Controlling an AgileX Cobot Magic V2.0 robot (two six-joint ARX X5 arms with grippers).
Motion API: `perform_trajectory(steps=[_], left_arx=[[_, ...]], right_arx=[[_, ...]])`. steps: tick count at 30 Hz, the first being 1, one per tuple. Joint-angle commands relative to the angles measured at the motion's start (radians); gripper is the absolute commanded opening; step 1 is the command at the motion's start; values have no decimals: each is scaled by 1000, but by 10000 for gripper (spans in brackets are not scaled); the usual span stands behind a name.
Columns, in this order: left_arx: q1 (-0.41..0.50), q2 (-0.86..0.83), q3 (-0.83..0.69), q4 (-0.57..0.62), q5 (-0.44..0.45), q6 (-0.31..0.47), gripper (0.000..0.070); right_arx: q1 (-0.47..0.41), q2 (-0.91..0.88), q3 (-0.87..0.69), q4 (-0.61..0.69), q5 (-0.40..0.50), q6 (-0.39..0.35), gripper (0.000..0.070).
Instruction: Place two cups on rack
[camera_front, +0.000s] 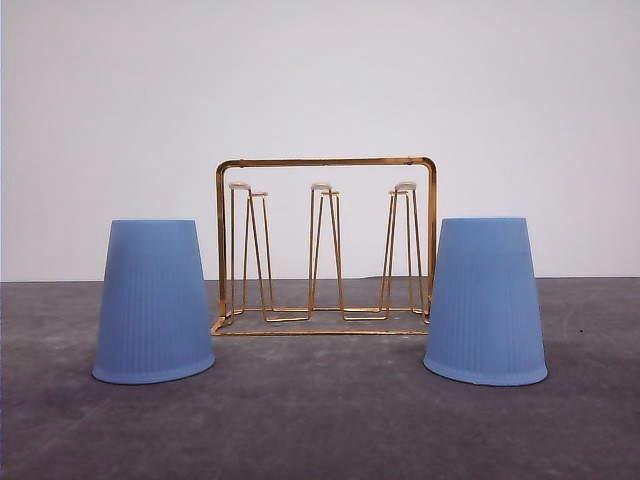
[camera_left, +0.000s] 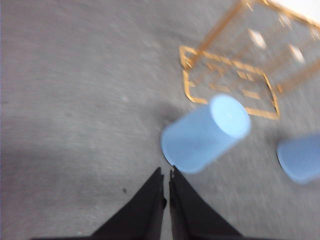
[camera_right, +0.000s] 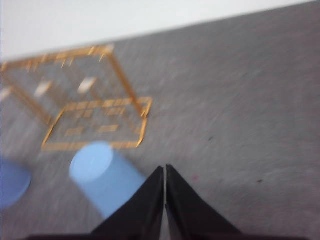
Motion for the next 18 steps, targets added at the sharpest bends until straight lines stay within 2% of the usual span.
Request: perform_trajectory(steps=[1, 4, 8, 13, 14, 15, 16, 17, 18], left_arx=[[-5, 36, 27, 6, 29, 114, 3], [-57, 76, 40, 43, 31, 171, 3], [-176, 108, 40, 112, 32, 273, 3], [-308, 130, 40, 165, 32, 481, 4], [-321, 130, 40, 173, 32, 519, 23], [-332, 130, 40, 182, 32, 549, 88], [-340, 130, 40, 192, 32, 569, 200], [-344, 130, 40, 202, 32, 564, 341], [-345, 130, 40, 211, 32, 555, 448]], right_arx=[[10, 26, 9, 14, -32, -93, 0], [63, 56, 9, 28, -30, -135, 1], [167, 65, 9, 73, -29, -172, 1], [252, 67, 9, 89, -28, -260, 13], [258, 67, 9, 87, -26, -279, 52], [260, 66, 9, 85, -19, -293, 123], [261, 66, 9, 84, -7, -302, 227], [260, 66, 9, 84, 10, -302, 340], [260, 66, 9, 84, 25, -301, 433]])
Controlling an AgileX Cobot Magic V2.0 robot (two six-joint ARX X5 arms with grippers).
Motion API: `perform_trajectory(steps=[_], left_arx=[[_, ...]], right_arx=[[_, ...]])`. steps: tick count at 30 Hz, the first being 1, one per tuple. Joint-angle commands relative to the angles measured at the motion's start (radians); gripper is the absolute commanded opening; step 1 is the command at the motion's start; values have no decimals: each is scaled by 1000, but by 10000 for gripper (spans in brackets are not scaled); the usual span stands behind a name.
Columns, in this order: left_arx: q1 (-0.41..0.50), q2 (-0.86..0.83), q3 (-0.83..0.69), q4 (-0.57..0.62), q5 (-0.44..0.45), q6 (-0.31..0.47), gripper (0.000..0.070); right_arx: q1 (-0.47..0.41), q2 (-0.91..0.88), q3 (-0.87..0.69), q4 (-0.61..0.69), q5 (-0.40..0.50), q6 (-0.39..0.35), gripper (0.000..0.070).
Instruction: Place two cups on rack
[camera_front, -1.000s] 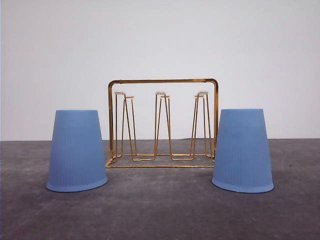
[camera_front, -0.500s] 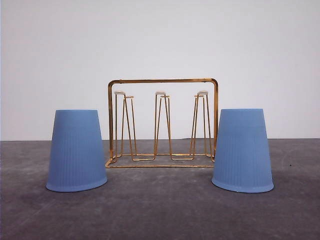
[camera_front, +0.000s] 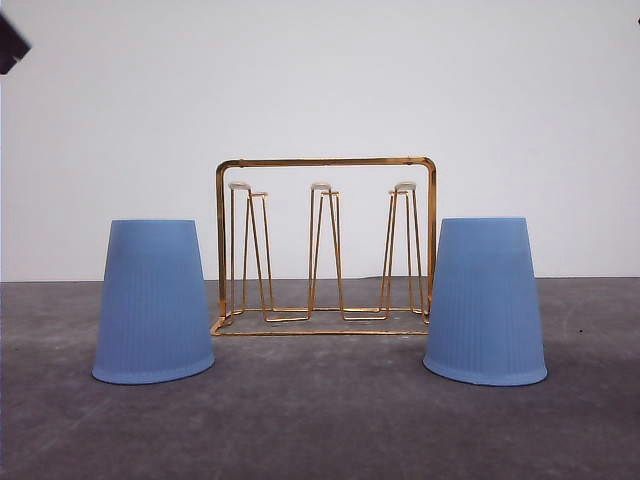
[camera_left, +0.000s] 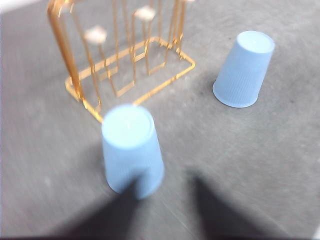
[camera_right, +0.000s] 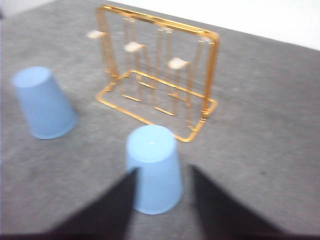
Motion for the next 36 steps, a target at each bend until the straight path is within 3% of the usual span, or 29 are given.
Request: perform_trajectory(steps=[1, 7, 12, 22, 28, 34, 36], left_arx=[[-4, 5, 16, 27, 6, 39, 520], [-5, 52, 16, 73, 6, -48, 515], [-18, 200, 16, 217, 5, -101, 516], [-77, 596, 16, 508, -47, -104, 522], [-78, 763, 16, 522, -93, -104, 520], [-81, 822, 16, 524, -93, -105, 507], [-83, 821, 16, 522, -93, -105, 442]], right_arx=[[3, 4, 9, 8, 20, -26, 504], [3, 3, 9, 9, 30, -23, 516], [3, 3, 9, 10, 30, -23, 516], [3, 3, 9, 10, 30, -23, 516], [3, 3, 9, 10, 30, -23, 515], [3, 3, 9, 10, 30, -23, 515], [3, 3, 9, 10, 30, -23, 516]])
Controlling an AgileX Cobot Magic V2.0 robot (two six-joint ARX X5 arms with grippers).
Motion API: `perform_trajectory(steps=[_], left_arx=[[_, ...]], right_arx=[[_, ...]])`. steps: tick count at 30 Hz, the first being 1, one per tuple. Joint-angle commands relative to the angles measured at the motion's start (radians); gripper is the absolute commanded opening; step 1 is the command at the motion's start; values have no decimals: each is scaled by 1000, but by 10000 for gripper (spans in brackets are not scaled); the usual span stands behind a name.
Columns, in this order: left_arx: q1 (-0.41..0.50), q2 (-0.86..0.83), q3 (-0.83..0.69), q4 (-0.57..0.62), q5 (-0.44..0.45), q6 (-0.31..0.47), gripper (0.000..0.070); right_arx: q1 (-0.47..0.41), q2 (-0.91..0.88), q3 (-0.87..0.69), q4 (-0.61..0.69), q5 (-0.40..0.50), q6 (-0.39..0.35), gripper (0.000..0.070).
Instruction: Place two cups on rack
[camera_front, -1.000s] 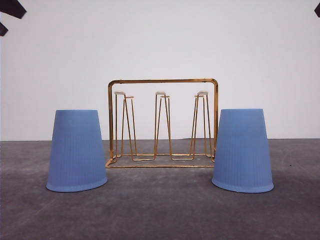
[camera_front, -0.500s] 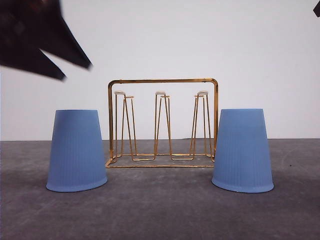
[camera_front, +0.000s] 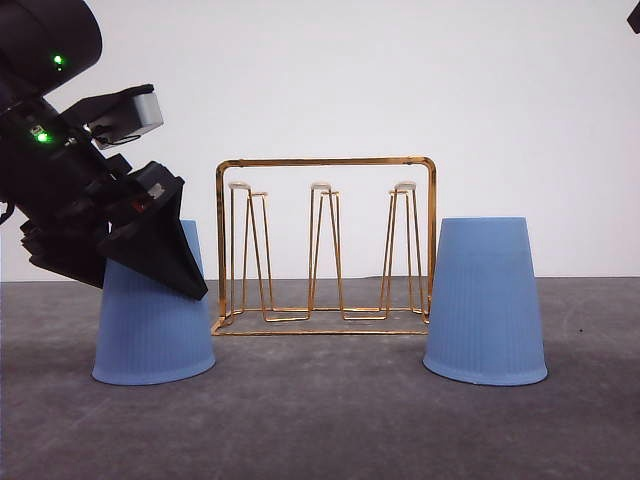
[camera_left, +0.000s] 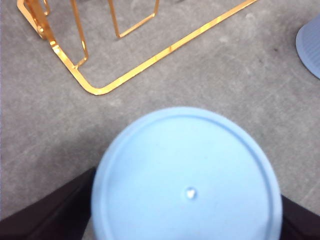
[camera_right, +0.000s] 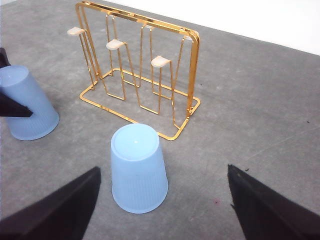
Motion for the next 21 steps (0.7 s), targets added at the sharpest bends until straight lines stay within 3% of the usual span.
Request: perform_trajectory(steps=[1, 4, 11, 15, 21], left_arx=[[-11, 12, 13, -3, 6, -4, 378], [-11, -10, 19, -26, 5, -4, 256], [-11, -69, 188, -340, -45, -8, 255], [-11, -75, 347, -504, -48, -72, 255], [-11, -73, 544, -546, -52, -214, 256]], right_arx=[[4, 3, 9, 10, 1, -8, 516], [4, 3, 9, 10, 1, -8, 515], [4, 3, 9, 10, 1, -8, 516], [4, 3, 9, 10, 1, -8, 515], [4, 3, 9, 10, 1, -8, 515]])
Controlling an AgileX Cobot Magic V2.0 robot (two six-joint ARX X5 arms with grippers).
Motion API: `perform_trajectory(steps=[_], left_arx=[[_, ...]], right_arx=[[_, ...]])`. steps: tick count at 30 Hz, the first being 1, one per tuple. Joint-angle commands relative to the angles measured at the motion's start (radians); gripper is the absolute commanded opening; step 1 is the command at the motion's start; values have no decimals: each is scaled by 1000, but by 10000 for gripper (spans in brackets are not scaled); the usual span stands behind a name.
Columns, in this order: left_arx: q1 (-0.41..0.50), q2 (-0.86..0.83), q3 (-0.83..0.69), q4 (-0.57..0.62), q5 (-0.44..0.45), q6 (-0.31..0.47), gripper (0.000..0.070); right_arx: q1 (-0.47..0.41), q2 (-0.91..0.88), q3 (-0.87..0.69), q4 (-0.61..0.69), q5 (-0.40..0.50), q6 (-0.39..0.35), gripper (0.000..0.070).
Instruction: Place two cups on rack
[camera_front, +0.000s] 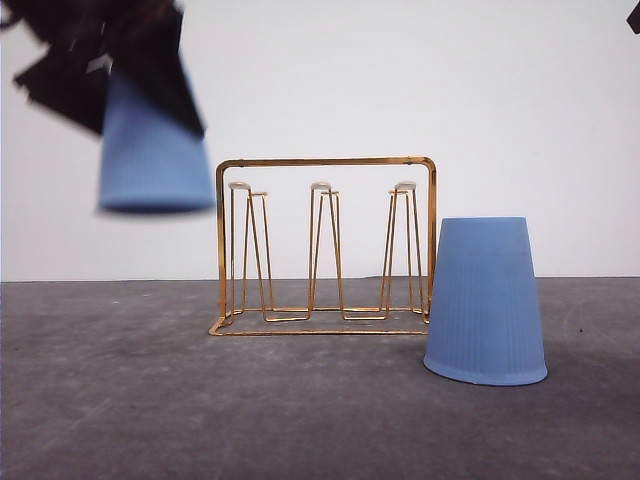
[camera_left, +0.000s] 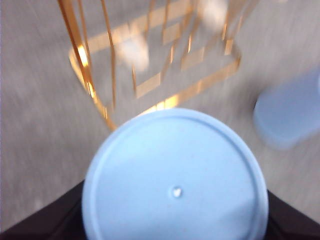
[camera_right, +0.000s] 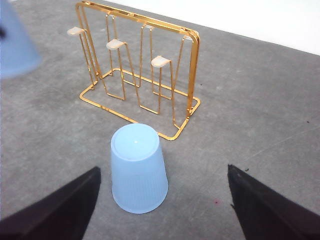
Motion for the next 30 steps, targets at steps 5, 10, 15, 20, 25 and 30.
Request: perform_trajectory(steps=[5, 10, 15, 20, 25, 30], left_arx=[[-6, 17, 114, 94, -81, -81, 257], [-6, 66, 115, 199, -92, -99, 258], [-18, 165, 115, 226, -121, -104, 258], [-24, 278, 115, 247, -126, -104, 262], [-31, 377, 115, 272, -126, -100, 272], [-38, 422, 115, 283, -124, -94, 504]], right_arx=[[4, 4, 9, 10, 1, -8, 515], [4, 4, 9, 10, 1, -8, 515], [4, 4, 9, 9, 1, -8, 515], [4, 4, 9, 9, 0, -8, 515], [4, 4, 9, 9, 0, -8, 515], [4, 3, 9, 9, 0, -8, 515]])
